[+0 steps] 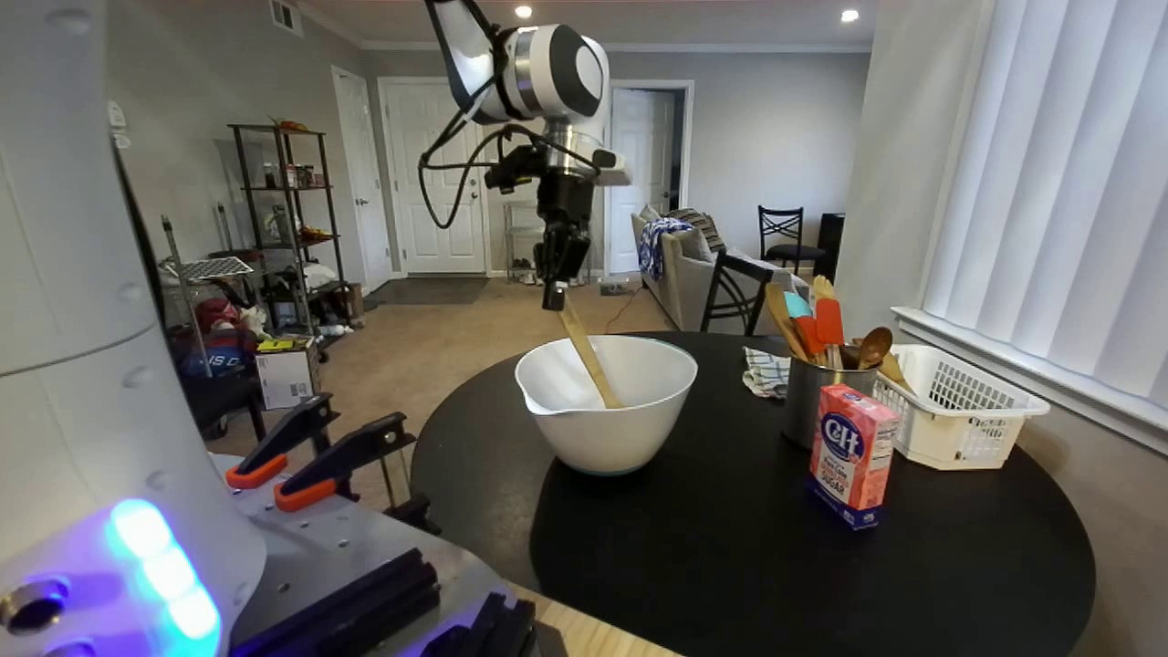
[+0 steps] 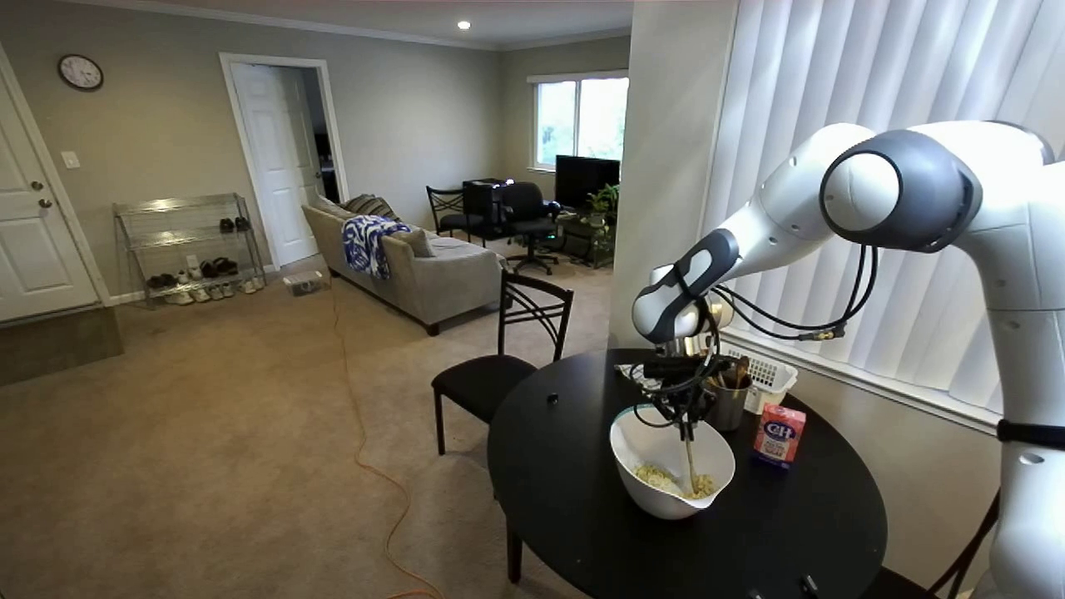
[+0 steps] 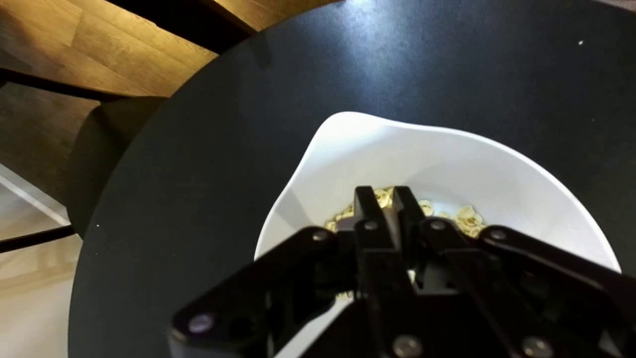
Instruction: Use the wooden spoon to stir the white bowl.
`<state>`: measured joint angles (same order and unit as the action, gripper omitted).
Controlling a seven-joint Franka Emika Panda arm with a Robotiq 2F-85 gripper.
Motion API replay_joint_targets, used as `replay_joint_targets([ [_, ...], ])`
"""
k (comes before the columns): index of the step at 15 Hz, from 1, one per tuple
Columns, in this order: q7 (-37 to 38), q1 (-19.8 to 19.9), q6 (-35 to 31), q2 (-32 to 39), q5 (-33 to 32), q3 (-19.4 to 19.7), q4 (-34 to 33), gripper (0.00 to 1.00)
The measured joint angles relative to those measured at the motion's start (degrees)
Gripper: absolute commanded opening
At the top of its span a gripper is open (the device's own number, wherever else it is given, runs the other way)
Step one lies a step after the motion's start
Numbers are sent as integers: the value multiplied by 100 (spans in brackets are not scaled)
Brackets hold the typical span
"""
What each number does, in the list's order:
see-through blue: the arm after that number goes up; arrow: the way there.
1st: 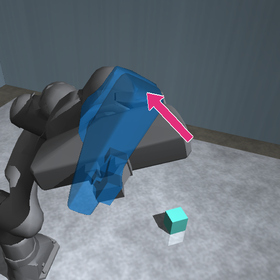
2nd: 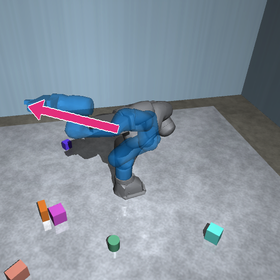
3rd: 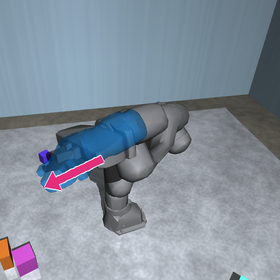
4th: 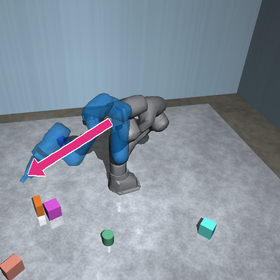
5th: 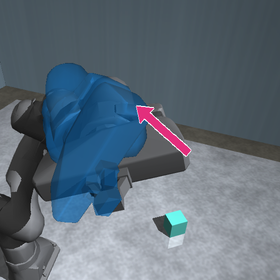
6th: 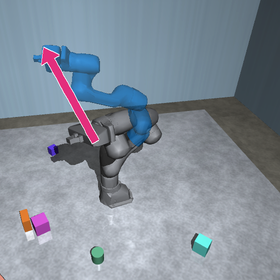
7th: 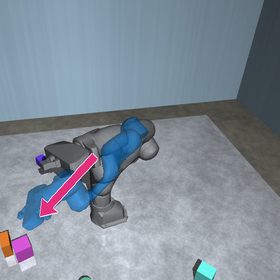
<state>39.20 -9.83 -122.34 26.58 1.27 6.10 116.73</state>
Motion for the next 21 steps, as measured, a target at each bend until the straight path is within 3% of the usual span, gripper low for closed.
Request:
replay_joint_targets([
  [9,-1453,423,406,3,1081,-623,-106,6],
  [21,-1384,524,-102,92,1636,-588,-150,6],
])
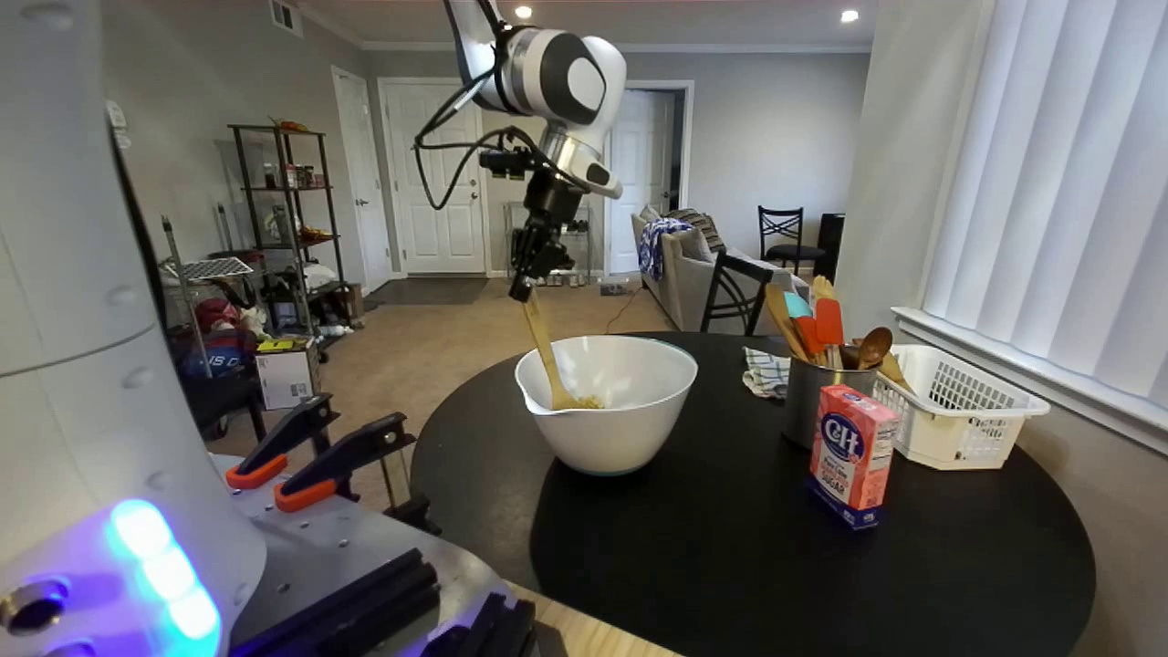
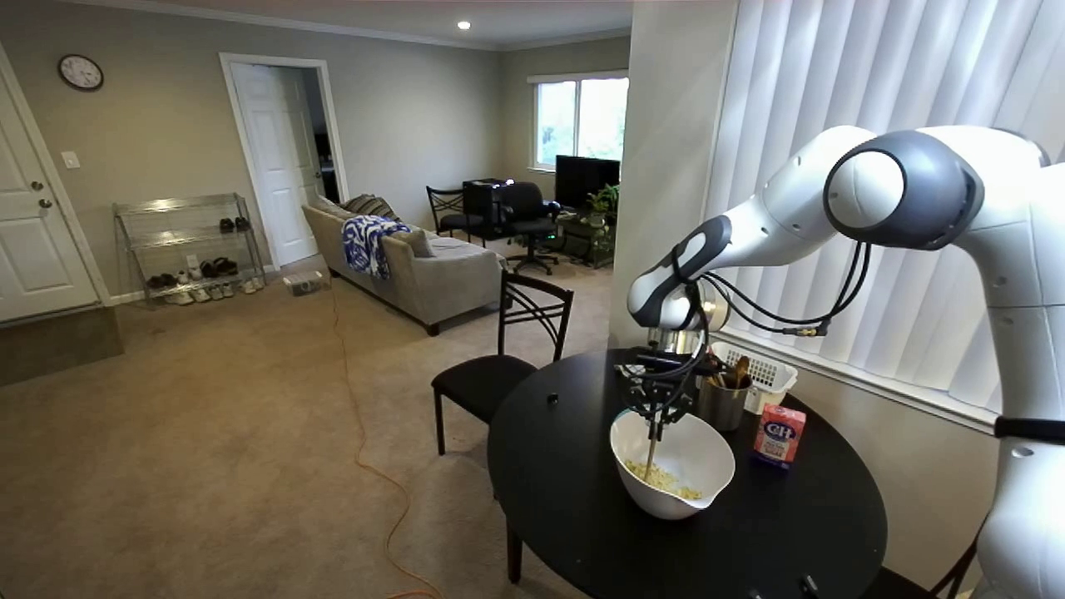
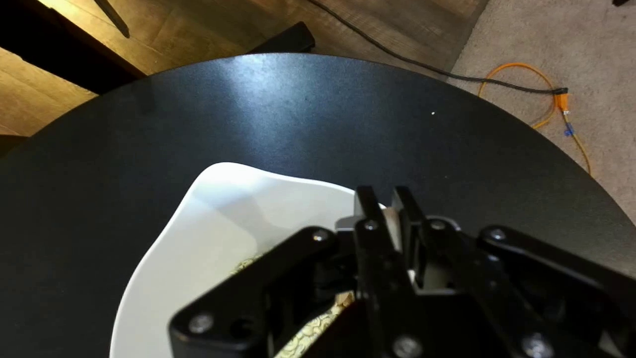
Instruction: Use the wooden spoon to stir the white bowl.
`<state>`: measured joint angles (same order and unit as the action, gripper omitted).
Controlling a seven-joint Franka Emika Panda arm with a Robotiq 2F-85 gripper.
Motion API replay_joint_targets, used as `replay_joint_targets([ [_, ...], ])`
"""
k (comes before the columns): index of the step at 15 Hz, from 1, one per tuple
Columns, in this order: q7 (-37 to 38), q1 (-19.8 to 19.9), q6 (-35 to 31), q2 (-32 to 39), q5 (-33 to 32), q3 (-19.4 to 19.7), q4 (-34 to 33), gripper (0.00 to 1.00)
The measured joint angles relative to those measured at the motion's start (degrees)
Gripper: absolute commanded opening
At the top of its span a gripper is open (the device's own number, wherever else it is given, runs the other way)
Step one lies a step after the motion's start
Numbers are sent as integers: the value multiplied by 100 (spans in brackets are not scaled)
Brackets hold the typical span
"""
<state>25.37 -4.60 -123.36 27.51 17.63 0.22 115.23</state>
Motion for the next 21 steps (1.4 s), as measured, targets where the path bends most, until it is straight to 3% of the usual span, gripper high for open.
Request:
replay_joint_targets([
  [10,317,55,-557,113,622,40,-7,6],
  [15,482,49,-1177,179,703,74,10,6],
  [17,766,-33,-1368,182,541,163,39,6],
  [21,1917,-507,-1553,178,-451,590,71,6],
])
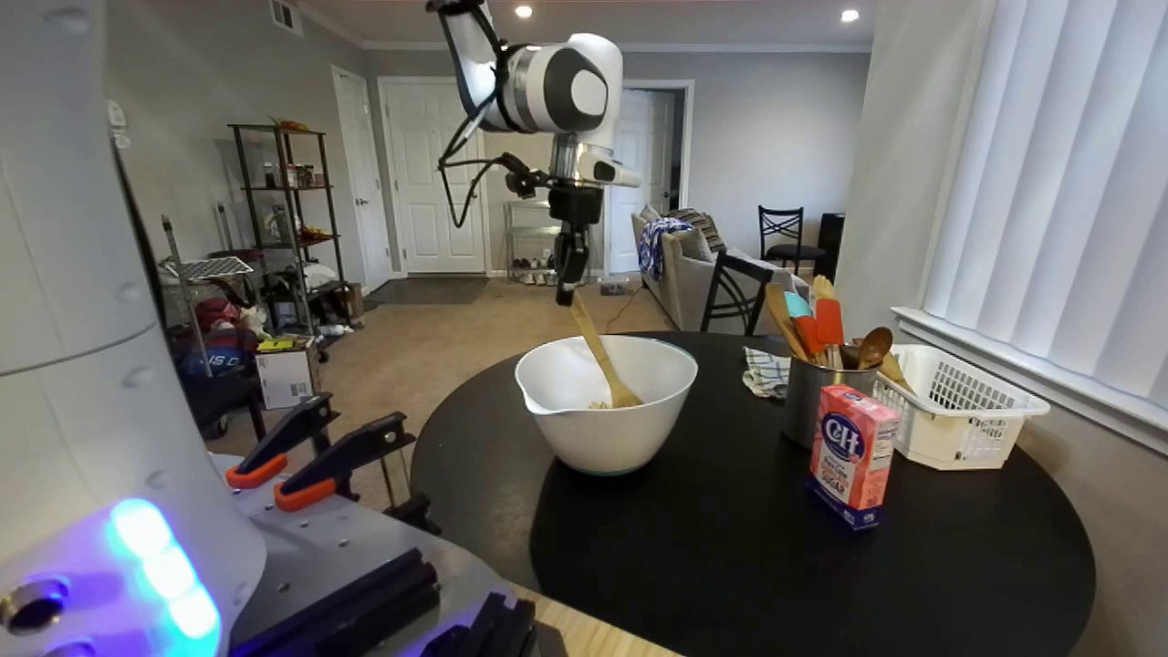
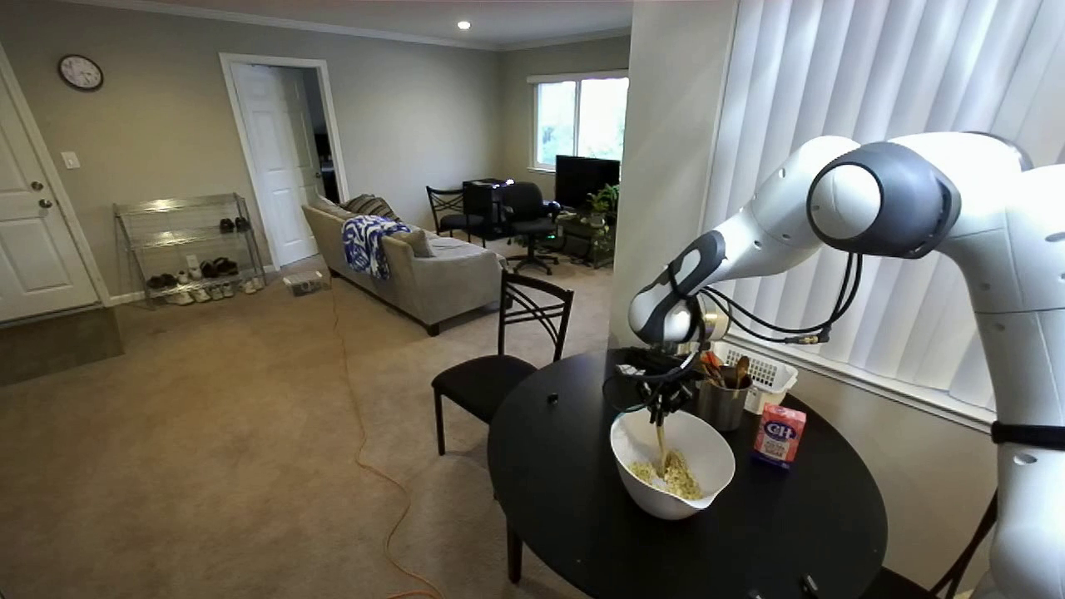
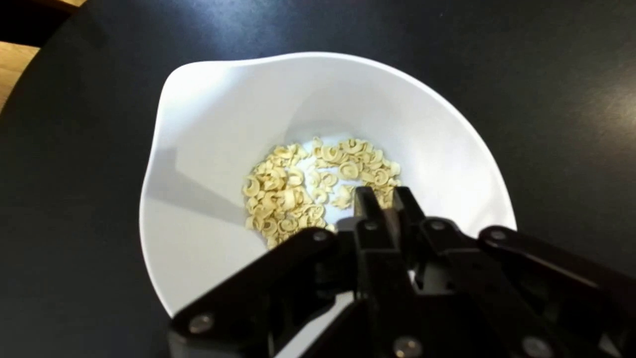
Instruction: Use the wooden spoon to stir the white bowl.
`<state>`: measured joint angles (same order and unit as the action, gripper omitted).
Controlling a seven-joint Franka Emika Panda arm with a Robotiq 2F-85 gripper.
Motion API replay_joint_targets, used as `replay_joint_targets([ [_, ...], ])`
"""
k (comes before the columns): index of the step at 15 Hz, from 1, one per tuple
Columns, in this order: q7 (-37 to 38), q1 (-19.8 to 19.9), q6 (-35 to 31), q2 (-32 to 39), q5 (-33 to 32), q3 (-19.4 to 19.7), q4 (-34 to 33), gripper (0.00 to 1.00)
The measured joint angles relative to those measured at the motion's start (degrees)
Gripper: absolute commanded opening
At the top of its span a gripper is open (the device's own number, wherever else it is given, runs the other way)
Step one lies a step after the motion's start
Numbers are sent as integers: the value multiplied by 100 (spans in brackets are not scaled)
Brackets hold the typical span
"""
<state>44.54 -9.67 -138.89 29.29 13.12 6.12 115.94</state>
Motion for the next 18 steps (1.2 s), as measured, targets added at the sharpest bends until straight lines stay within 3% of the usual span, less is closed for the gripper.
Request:
replay_joint_targets([
  [4,812,-259,76,5,-733,195,10,6],
  [9,937,-246,808,-50,-949,124,-34,6],
  [13,853,-16,1498,-131,-724,-172,-148,6],
  [18,257,362,1879,-136,151,-551,-303,6],
])
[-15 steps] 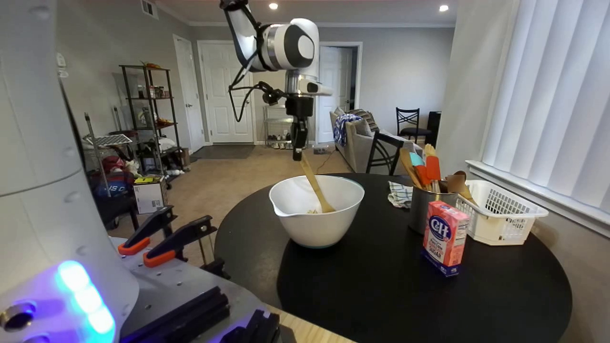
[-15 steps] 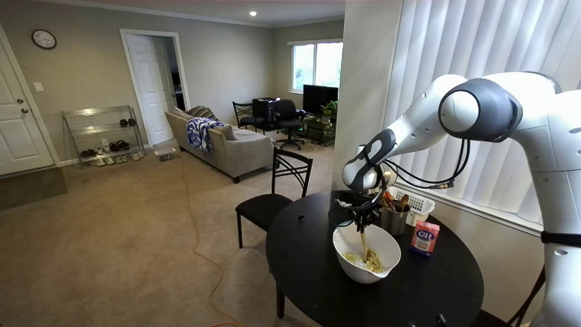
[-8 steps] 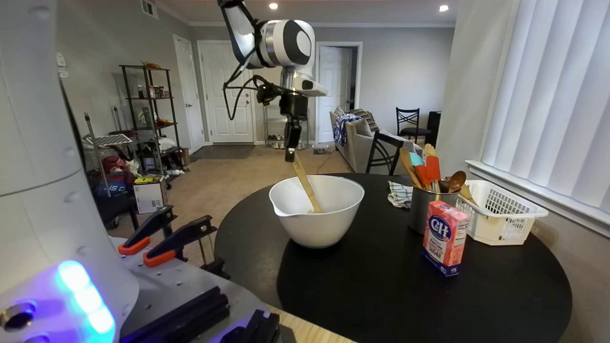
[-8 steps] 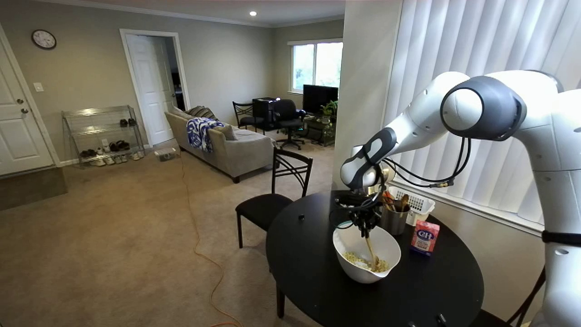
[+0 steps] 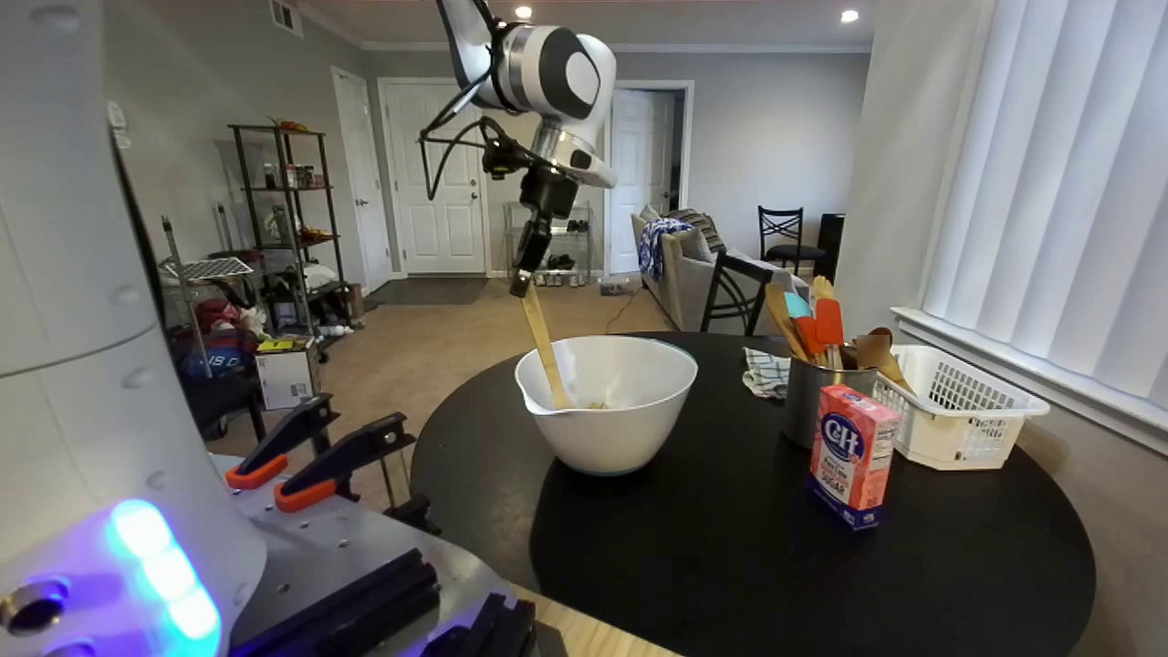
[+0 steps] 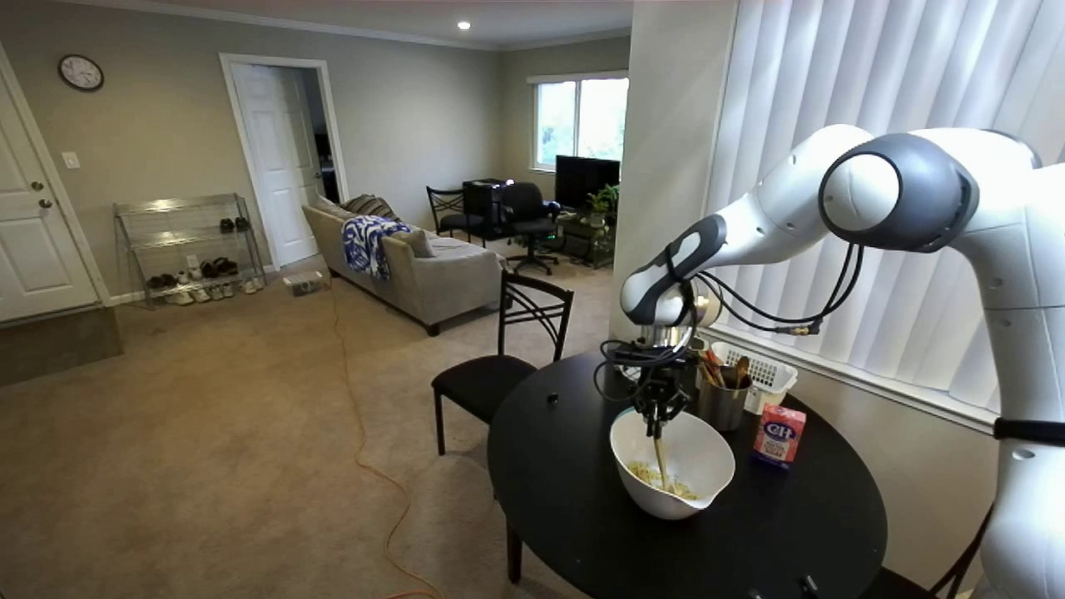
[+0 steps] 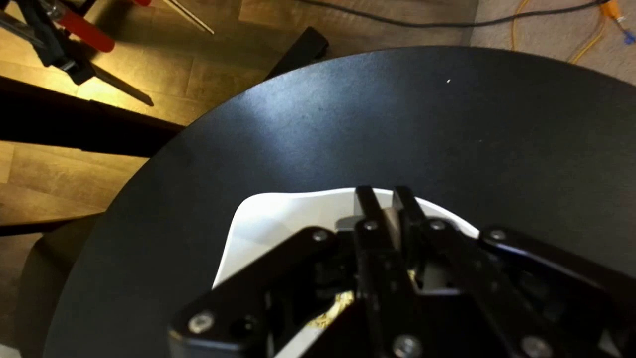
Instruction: Use the wooden spoon to stir the white bowl.
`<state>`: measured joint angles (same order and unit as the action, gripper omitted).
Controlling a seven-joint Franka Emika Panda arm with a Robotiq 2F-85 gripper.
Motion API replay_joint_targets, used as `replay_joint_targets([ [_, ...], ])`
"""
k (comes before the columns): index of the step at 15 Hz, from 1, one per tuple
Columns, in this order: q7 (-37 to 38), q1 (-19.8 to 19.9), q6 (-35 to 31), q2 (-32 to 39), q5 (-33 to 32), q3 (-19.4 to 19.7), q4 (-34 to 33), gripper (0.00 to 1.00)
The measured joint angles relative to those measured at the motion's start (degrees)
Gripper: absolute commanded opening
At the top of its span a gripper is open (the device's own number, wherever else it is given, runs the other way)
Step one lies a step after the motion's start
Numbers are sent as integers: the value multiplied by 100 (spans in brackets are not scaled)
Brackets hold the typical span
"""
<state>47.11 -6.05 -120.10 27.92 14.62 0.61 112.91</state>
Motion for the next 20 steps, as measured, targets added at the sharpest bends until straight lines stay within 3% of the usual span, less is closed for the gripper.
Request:
replay_joint_targets([
  [5,-427,183,-107,0,634,-86,-38,6],
  [12,-635,213,-932,1,1128,-113,-5,6],
  [20,-551,88,-2222,11,921,5,372,6],
])
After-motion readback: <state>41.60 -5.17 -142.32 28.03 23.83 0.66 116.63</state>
